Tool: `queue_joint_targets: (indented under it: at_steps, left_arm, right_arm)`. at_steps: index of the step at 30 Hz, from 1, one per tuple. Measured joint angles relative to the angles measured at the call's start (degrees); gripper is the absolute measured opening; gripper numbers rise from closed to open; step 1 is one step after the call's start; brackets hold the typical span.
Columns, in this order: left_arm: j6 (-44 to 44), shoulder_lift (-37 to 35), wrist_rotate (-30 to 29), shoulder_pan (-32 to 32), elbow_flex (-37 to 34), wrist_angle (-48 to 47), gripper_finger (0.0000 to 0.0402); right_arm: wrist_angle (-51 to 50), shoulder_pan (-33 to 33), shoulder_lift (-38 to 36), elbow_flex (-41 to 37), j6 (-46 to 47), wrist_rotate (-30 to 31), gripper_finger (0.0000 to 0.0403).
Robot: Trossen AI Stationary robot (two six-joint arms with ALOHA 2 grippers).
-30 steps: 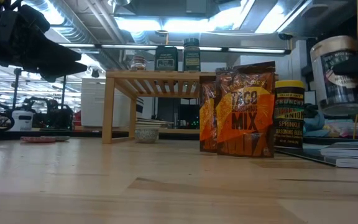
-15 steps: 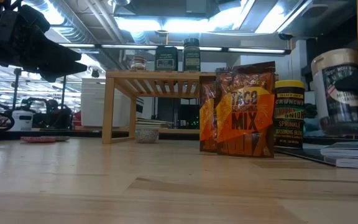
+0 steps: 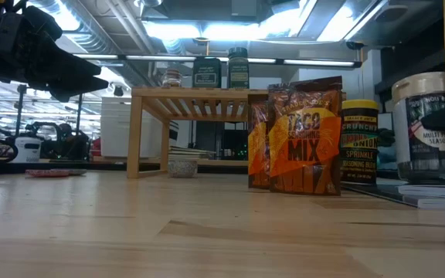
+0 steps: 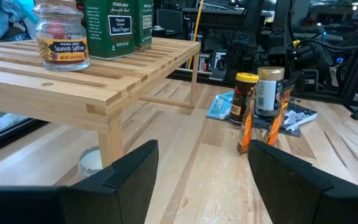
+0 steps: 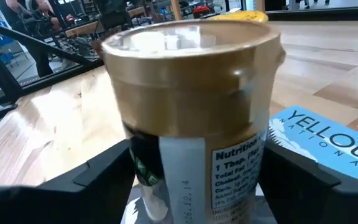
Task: Shelf spices
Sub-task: Remove the gold seasoning bottle from the shelf
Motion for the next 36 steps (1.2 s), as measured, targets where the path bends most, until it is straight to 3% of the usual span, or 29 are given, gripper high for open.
queue_joint_targets:
  at_steps: [9, 15, 28, 36]
  left_arm:
    - [0.0, 0.0, 0.0, 0.0, 0.0, 0.0, 0.0241]
    - [0.0, 0.0, 0.0, 0.0, 0.0, 0.0, 0.0241]
    - [0.0, 0.0, 0.0, 0.0, 0.0, 0.0, 0.0241]
    - [0.0, 0.0, 0.0, 0.0, 0.0, 0.0, 0.0241]
  right_arm:
    - [0.0, 0.0, 0.0, 0.0, -0.3, -0.8, 0.0317]
    - [-0.2, 0.0, 0.0, 2.2, -6.1, -1.1, 0.0321]
    - [3.0, 0.0, -0.1, 2.7, -6.4, -0.8, 0.0397]
    - [3.9, 0.7, -4.9, 2.7, -16.6, 3.2, 0.0393]
